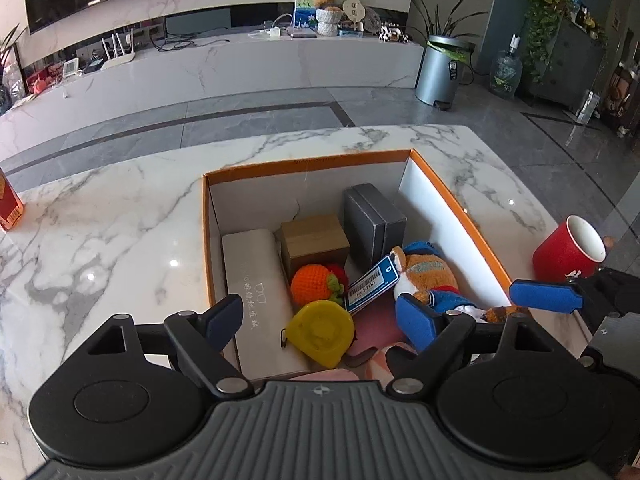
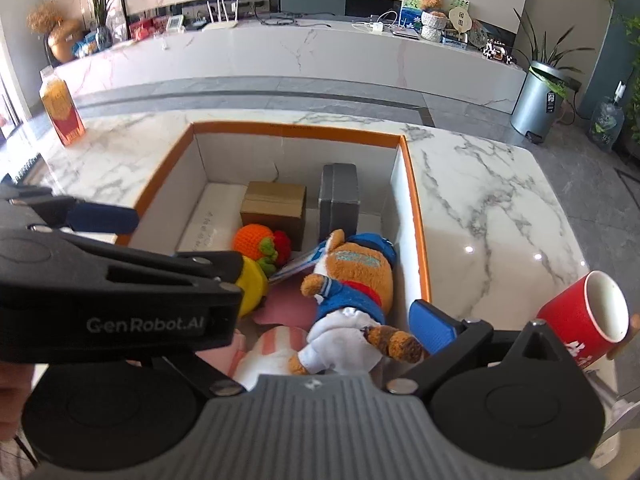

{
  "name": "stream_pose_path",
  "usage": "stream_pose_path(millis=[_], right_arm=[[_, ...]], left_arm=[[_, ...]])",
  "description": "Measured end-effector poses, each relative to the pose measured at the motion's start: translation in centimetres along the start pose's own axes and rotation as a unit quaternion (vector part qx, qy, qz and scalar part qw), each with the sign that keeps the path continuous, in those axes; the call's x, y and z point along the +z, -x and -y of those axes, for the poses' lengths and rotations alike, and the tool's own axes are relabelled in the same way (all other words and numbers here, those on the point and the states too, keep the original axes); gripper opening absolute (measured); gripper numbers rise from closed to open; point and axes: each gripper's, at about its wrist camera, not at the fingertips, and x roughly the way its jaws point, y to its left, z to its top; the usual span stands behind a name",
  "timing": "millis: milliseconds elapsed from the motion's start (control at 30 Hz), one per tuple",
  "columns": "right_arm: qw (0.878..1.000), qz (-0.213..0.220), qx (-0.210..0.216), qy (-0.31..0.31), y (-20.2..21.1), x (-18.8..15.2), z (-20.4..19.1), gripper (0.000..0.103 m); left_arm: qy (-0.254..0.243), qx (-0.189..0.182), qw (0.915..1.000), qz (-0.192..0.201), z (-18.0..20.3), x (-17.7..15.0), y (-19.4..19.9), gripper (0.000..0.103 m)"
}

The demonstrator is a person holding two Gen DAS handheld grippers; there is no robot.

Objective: Organize objects

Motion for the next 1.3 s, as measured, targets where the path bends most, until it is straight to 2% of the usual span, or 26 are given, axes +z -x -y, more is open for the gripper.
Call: stream_pose_path(millis=[233, 433, 633, 833, 900, 1100, 1300], right_arm=[[0.999, 0.038, -0.011, 0.01, 3.2, -0.2, -1.8, 0.101], [0.997, 0.061, -0.021, 0.04, 6.6, -1.5, -4.2, 0.101], [0.994, 0.102, -0.001, 0.037, 9.7, -3.9, -6.0, 0.101], [0.992, 0.116, -0.022, 0.033, 11.3, -7.5, -6.8, 0.101], [0.99, 0.135, -0.026, 0.032, 12.0, -8.9, -6.9, 0.101], [0.986, 0.161, -0.032, 0.036, 12.9, -12.5, -7.3, 0.101], [0.983, 0.174, -0.048, 0.021, 13.0, -15.1, -6.9, 0.101]], left_arm=[[0.026, -0.011, 0.9987, 0.043, -0.5, -1.0, 3.1, 0.099], [0.037, 0.008, 0.997, 0.067, -0.8, -2.5, 6.2, 0.099], [0.014, 0.057, 0.9927, 0.106, -0.7, -4.6, 9.5, 0.099], [0.016, 0.103, 0.9829, 0.151, -1.3, -8.6, 12.5, 0.099], [0.018, 0.114, 0.9799, 0.162, -1.4, -10.1, 13.0, 0.099], [0.041, 0.115, 0.9775, 0.172, -2.2, -13.3, 13.2, 0.099], [0.052, 0.117, 0.9786, 0.161, -3.0, -15.6, 13.2, 0.099]])
